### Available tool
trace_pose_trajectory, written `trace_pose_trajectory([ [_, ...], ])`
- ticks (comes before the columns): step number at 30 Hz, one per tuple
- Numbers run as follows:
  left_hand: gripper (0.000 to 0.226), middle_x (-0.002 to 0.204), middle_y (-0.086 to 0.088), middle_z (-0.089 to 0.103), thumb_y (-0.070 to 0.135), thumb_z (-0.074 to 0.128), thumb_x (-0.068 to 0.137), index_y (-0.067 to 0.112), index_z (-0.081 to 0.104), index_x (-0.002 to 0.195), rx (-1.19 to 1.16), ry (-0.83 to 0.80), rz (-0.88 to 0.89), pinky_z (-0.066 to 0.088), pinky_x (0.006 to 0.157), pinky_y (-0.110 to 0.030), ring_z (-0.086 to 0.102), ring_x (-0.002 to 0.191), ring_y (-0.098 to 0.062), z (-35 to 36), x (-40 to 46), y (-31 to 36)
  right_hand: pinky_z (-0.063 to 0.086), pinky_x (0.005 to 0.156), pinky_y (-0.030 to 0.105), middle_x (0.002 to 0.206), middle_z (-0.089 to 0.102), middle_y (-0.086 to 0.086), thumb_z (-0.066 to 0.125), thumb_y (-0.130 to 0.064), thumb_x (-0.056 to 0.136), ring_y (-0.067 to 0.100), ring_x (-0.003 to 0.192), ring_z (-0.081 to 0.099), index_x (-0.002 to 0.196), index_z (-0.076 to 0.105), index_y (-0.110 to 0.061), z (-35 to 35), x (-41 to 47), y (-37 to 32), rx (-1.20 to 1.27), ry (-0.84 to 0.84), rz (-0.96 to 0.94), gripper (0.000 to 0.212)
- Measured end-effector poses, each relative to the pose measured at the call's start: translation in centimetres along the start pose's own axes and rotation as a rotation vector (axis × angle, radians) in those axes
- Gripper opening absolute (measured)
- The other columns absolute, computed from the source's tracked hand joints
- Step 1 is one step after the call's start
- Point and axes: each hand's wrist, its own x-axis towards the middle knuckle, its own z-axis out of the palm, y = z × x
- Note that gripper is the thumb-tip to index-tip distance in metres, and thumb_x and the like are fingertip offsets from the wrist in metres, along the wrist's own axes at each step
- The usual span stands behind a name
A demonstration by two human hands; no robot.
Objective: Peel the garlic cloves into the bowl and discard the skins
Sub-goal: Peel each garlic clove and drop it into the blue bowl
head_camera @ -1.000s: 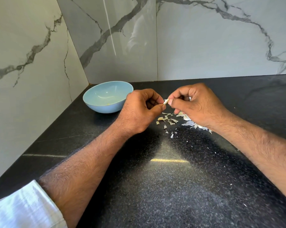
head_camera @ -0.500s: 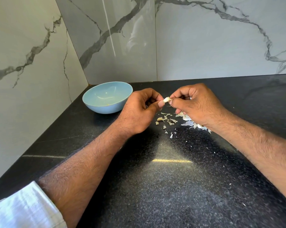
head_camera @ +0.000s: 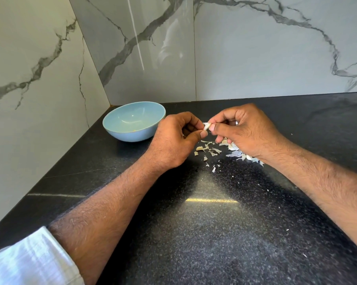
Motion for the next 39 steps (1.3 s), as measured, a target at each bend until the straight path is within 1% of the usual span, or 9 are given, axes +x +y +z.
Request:
trace_pose_trajectory([
  [5, 0.005, 0.075, 0.005, 0.075, 0.02, 0.082, 0.094, 0.016, 0.079, 0.096, 0.074, 0.021, 0.029, 0.061, 0.061, -0.029, 0.069, 0.064, -0.017, 0.21, -0.12, 0.03, 0.048, 0.055, 0.013, 0.069, 0.075, -0.01, 0.077, -0.022, 0.094, 0.002, 0.062, 0.072, 0.091, 0.081, -0.027, 0.08, -0.2, -0.26, -0.056, -0.022, -0.007, 0.006],
  [12, 0.004, 0.075, 0.005, 0.076, 0.02, 0.077, 0.097, 0.019, 0.081, 0.096, 0.15, 0.021, 0.08, 0.06, 0.063, -0.039, 0.068, 0.064, -0.02, 0.35, 0.0, -0.07, 0.06, 0.064, 0.037, 0.067, 0.074, -0.011, 0.08, -0.027, 0.092, 0.016, 0.063, 0.073, 0.091, 0.081, -0.03, -0.07, -0.52, -0.62, -0.121, 0.002, -0.089, 0.003],
  [15, 0.007, 0.073, 0.006, 0.075, 0.023, 0.078, 0.097, 0.017, 0.082, 0.095, 0.17, 0.034, 0.102, 0.059, 0.061, -0.034, 0.067, 0.061, -0.012, 0.36, -0.09, 0.09, 0.059, 0.059, 0.035, 0.067, 0.074, -0.01, 0.079, -0.028, 0.093, 0.015, 0.062, 0.072, 0.088, 0.081, -0.03, -0.01, -0.54, -0.59, -0.137, 0.002, -0.121, 0.006],
  [19, 0.006, 0.071, 0.006, 0.074, 0.02, 0.078, 0.097, 0.015, 0.081, 0.094, 0.13, 0.026, 0.118, 0.055, 0.056, -0.028, 0.063, 0.058, -0.012, 0.15, -0.02, 0.04, 0.052, 0.056, 0.017, 0.069, 0.075, -0.008, 0.08, -0.026, 0.092, 0.007, 0.063, 0.073, 0.09, 0.081, -0.026, -0.2, -0.23, -0.24, -0.065, -0.014, -0.049, 0.002],
  [24, 0.004, 0.08, 0.006, 0.077, 0.011, 0.079, 0.095, 0.012, 0.083, 0.095, 0.064, 0.043, 0.198, 0.059, 0.064, -0.031, 0.07, 0.069, -0.014, 0.05, -0.19, 0.14, 0.052, 0.06, 0.032, 0.085, 0.078, 0.015, 0.081, -0.009, 0.085, 0.021, 0.069, 0.071, 0.093, 0.081, -0.009, -0.3, 0.08, -0.28, 0.329, -0.069, 0.192, 0.008],
  [28, 0.005, 0.08, -0.001, 0.078, 0.007, 0.077, 0.096, 0.009, 0.082, 0.094, -0.084, 0.023, 0.149, 0.061, 0.066, -0.038, 0.071, 0.071, -0.027, 0.04, -0.04, -0.34, 0.051, 0.057, 0.028, 0.083, 0.074, 0.016, 0.079, -0.012, 0.077, 0.02, 0.07, 0.066, 0.094, 0.078, -0.003, -0.62, 0.07, -0.39, 0.619, -0.16, 0.372, 0.019],
  [30, 0.006, 0.08, -0.002, 0.077, 0.007, 0.075, 0.097, 0.007, 0.081, 0.095, -0.151, -0.003, 0.138, 0.061, 0.067, -0.037, 0.071, 0.071, -0.03, 0.04, -0.02, -0.43, 0.052, 0.057, 0.028, 0.089, 0.072, 0.021, 0.077, -0.011, 0.079, 0.019, 0.07, 0.065, 0.095, 0.077, -0.003, -0.64, 0.15, -0.37, 0.638, -0.183, 0.378, 0.018],
  [32, 0.007, 0.076, -0.003, 0.076, 0.007, 0.075, 0.098, 0.007, 0.081, 0.094, -0.187, -0.014, 0.12, 0.059, 0.066, -0.032, 0.068, 0.068, -0.02, 0.27, -0.05, -0.39, 0.052, 0.059, 0.028, 0.1, 0.07, 0.03, 0.074, -0.007, 0.086, 0.018, 0.071, 0.064, 0.101, 0.077, 0.0, -0.56, 0.19, -0.3, 0.613, -0.175, 0.368, 0.017],
  [39, 0.009, 0.072, 0.001, 0.072, 0.012, 0.073, 0.102, 0.009, 0.077, 0.095, -0.276, -0.025, -0.022, 0.049, 0.057, -0.021, 0.061, 0.062, -0.008, 0.35, 0.01, -0.57, 0.05, 0.059, 0.03, 0.09, 0.071, 0.015, 0.072, -0.01, 0.094, 0.019, 0.074, 0.066, 0.108, 0.076, 0.001, -0.6, 0.19, -0.35, 0.611, -0.16, 0.394, 0.018],
])
